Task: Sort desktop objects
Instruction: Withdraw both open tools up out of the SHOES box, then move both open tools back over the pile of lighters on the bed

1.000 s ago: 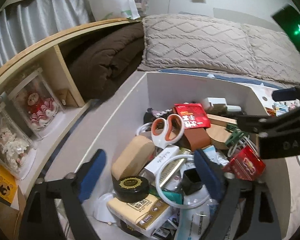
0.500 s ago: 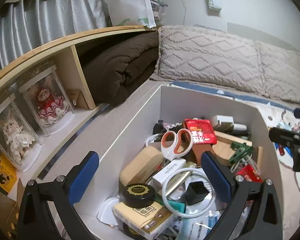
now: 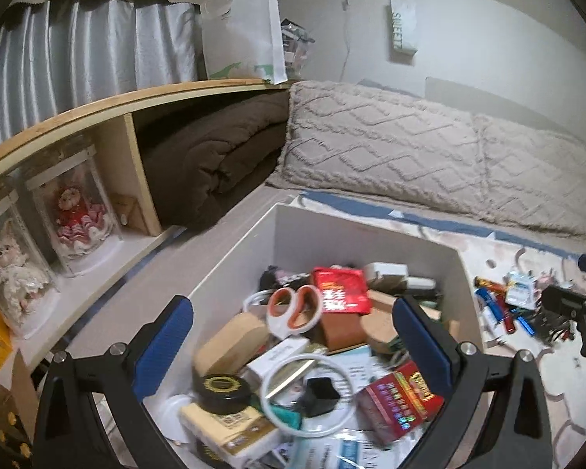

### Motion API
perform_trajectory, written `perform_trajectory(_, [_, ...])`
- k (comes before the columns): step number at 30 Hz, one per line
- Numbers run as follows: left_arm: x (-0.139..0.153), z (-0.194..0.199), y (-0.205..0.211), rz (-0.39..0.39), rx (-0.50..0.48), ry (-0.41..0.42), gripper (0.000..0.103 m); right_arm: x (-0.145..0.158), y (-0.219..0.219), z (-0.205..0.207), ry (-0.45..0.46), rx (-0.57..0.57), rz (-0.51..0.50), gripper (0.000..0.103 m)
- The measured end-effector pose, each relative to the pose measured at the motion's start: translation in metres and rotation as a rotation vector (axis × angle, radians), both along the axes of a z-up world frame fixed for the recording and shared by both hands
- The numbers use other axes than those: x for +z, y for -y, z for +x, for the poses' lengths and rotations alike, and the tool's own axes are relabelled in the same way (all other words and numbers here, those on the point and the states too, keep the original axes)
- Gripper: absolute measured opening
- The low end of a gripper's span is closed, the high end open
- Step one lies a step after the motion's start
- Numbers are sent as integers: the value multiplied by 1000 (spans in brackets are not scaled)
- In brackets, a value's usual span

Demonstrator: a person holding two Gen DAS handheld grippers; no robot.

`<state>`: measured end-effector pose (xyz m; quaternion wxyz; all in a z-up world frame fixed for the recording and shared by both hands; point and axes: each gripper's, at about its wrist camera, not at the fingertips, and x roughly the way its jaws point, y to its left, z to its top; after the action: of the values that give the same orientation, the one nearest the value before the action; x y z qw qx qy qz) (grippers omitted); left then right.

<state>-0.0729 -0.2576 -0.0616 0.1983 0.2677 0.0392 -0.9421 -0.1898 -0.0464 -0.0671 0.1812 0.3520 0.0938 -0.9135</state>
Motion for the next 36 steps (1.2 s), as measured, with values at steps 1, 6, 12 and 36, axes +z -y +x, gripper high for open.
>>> perform_trajectory(1, [2,0,-3,-2,-3,-7,103,1,-6,2,-5,-7,-6,103])
perform_trajectory(6, [8,-2,-19,-28,-9,-26,103,1,-37,11,-10,-48,-45,103])
perform_trajectory(12, [12,-5,-39,-29,-61,-46,103,-2,-78,21,-29,-116,-76,103])
perform_trajectory(36, [15,-14,-125,30,-254,-156,103,-33,-207,47,-107,-357,-76,103])
